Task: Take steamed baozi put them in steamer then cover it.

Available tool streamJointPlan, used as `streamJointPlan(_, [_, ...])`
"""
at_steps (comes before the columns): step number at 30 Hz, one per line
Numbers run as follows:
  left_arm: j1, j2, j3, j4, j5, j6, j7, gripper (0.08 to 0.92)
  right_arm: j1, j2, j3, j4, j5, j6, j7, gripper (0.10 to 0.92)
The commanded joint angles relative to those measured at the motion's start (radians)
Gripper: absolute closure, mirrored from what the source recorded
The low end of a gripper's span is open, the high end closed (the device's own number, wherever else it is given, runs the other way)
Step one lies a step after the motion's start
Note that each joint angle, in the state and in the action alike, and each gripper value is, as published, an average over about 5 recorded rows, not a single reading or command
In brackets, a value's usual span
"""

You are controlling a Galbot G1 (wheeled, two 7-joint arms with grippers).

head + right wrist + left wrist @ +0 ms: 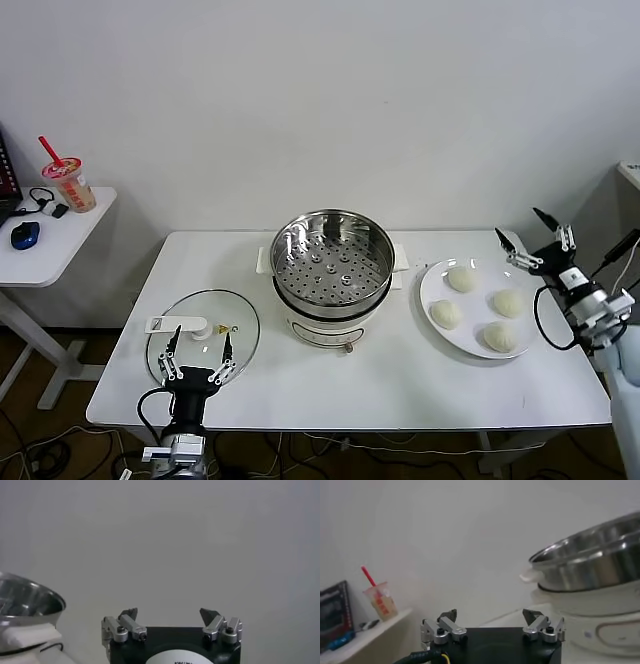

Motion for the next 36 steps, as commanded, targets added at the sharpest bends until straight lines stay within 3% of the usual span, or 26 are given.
streamJointPlan(1, [-0.004, -0.009, -0.043, -0.008, 0.220, 0.112, -0.001, 0.177, -0.266, 0.242, 0.107, 0.118, -0.004, 0.181, 0.134, 0.203])
streamJointPlan(15, [0.003, -0.049, -0.007, -0.049, -0.151, -0.028, 0.030, 0.177, -0.404, 0.338, -0.046, 0.289, -0.062, -0.015, 0.239, 0.203])
streamJointPlan(36, [0.057, -0.087, -0.026, -0.055, -0.191, -0.036, 0.034, 0.177, -0.463, 0.310, -0.162, 0.379, -0.046, -0.081, 0.191, 0.203])
